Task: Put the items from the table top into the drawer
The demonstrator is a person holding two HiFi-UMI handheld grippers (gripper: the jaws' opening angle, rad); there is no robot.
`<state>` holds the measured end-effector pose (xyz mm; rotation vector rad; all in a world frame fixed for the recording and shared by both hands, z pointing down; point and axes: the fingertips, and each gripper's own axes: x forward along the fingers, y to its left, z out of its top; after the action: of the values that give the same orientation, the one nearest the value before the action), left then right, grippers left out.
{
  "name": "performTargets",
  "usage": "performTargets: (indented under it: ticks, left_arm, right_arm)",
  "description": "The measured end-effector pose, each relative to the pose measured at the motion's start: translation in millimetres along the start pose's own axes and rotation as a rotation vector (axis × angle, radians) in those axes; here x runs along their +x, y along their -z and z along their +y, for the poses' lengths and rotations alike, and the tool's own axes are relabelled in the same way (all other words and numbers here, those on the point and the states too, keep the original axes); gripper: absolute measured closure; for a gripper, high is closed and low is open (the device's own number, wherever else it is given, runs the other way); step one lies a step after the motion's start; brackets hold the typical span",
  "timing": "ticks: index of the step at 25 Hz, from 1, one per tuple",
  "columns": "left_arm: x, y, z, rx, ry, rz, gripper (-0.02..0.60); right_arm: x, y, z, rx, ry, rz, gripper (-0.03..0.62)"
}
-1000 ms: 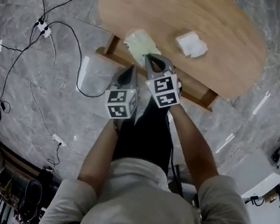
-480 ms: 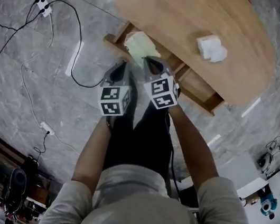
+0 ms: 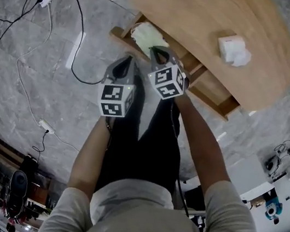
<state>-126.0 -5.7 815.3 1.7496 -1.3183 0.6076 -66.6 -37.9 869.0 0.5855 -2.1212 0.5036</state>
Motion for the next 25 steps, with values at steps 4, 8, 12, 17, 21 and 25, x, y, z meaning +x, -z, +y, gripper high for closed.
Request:
performTargets:
  ticks: [4,8,12,17,21,25]
  left_arm:
    - [5.6,11.0,9.4,-0.022,-0.013,0.003,0.561]
    - [6.5,14.0,6.7,-0.034,-0.002,-0.001,0.561]
    - [2.3,9.0,4.2,-0.057,-0.001,-0.020,0.561]
    - [-3.2,4.2,5.6,-0.120,-0.026,-0.046,0.561]
    - [-9.8,5.8,-0.5,-0.106,-0.020,-0.023,0.561]
    - [-28.5,-12.9,-11.7,-0.102,-0.030,-0.054,0.561]
  right_arm:
    - [27.1,7.5,3.5,0.009,0.004,0.014,0.586]
    - [42.4,9.3,3.1,0.002,0.021,0.024,0.586]
    - [51.5,17.5,-1.3,0.022,0.023,0.059,0.586]
    - [53.8,26.4,-4.8,0.062,0.034,0.098,0.540]
    - [41.1,20.1,-4.4,0.050,0.045,0.101,0.487]
    - [1.2,-3.4,-9.9,0.017,0.113,0.037,0.550]
